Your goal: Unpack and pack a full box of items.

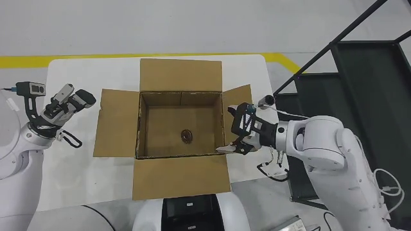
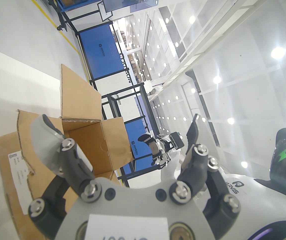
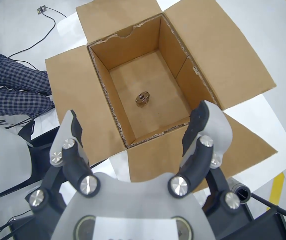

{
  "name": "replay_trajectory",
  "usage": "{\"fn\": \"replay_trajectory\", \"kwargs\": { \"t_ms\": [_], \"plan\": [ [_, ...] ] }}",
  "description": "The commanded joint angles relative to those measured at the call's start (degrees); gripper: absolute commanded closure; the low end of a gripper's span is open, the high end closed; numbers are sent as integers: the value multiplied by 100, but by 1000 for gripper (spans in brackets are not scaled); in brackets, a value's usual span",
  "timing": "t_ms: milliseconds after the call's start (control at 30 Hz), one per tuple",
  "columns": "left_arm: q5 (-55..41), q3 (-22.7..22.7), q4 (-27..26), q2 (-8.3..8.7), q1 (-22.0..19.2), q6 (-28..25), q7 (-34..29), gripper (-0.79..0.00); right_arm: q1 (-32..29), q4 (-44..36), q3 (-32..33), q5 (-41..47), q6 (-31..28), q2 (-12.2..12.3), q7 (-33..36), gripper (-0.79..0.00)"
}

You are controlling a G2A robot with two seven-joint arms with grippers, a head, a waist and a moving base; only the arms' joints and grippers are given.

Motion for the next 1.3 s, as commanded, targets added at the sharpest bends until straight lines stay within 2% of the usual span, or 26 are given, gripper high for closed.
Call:
{"fn": "replay_trajectory", "kwargs": {
  "t_ms": [0, 33, 133, 233, 367, 467, 567, 667, 800, 900, 1267],
  "plan": [
    [0, 0, 0, 0, 0, 0, 1, -785, -1, 0, 1, 0, -4, 0, -2, -785],
    [0, 0, 0, 0, 0, 0, 1, -785, -1, 0, 1, 0, -4, 0, -2, -785],
    [0, 0, 0, 0, 0, 0, 1, -785, -70, 216, 143, 251, 6, -4, -583, -785],
    [0, 0, 0, 0, 0, 0, 1, -785, -320, 469, 522, -31, -90, 14, -1159, -785],
    [0, 0, 0, 0, 0, 0, 1, -785, -1028, 902, 1255, -397, -412, 8, -2552, -785],
    [0, 0, 0, 0, 0, 0, 1, -785, -1613, 1268, 1765, -759, -665, -32, -3899, -785],
    [0, 0, 0, 0, 0, 0, 1, -785, -2136, 1549, 2101, -1356, -643, -91, -5115, -785],
    [0, 0, 0, 0, 0, 0, 1, -785, -2524, 1803, 2093, -1801, -496, -157, -6092, -785],
    [0, 0, 0, 0, 0, 0, 1, -785, -2700, 2174, 1939, -2339, -150, -218, -6939, -785],
    [0, 0, 0, 0, 0, 0, 1, -785, -2717, 2248, 1822, -2630, -4, -241, -7263, -785],
    [0, 0, 0, 0, 0, 0, 1, -785, -2717, 2248, 1822, -2630, -4, -241, -7263, -785]
  ]
}}
